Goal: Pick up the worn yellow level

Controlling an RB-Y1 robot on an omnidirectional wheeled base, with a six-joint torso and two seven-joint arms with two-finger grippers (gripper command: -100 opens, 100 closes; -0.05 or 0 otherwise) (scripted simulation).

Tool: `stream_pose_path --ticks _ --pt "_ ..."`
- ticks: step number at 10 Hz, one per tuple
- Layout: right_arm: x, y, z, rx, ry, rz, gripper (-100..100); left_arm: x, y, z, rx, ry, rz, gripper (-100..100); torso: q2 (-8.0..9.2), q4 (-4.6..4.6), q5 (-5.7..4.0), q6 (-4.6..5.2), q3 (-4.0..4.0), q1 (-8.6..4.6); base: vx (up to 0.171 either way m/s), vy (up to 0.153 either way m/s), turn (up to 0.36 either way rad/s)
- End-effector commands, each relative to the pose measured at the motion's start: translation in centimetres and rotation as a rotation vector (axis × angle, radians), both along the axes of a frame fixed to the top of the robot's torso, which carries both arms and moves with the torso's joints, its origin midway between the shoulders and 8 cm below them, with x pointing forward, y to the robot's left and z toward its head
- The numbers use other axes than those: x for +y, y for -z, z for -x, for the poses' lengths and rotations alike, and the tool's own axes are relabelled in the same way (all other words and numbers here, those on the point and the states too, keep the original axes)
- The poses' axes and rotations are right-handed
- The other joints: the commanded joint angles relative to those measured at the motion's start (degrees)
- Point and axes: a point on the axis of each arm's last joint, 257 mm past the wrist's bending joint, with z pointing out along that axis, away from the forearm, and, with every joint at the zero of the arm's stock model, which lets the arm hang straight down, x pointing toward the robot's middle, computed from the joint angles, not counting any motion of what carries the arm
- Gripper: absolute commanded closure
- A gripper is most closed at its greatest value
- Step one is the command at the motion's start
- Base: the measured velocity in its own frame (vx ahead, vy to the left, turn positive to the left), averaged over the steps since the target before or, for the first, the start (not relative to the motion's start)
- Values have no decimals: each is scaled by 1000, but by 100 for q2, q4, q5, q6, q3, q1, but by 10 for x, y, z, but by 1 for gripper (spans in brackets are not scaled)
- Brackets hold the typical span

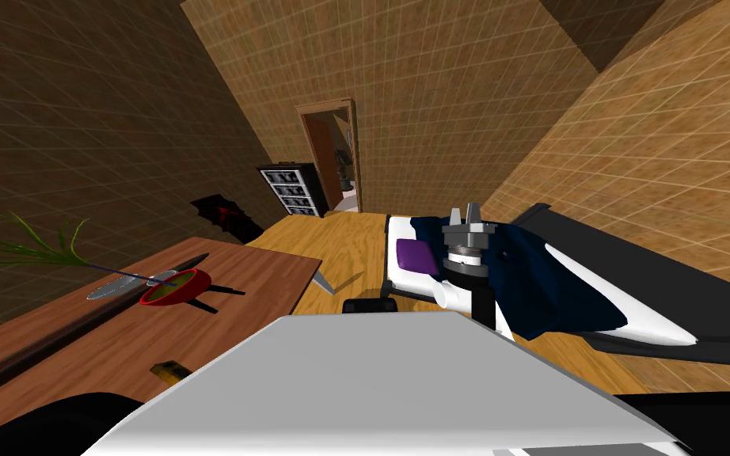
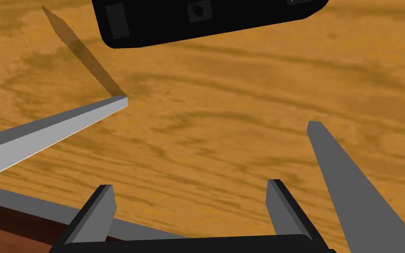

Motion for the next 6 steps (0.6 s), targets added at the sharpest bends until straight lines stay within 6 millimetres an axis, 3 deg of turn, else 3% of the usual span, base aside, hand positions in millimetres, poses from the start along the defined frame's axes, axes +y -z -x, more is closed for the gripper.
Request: stream_pose_path --ticks 1,6 --pt "0 0 0 0 0 0 0 7 -1 15 30 -9 -10 -100 0 0 0 0 0 0 24 36 -102" --pt "0 0 0 0 0 0 0 7 -1 15 30 -9 -10 -100 10 2 -4 -3 6 -19 0 1 -2"
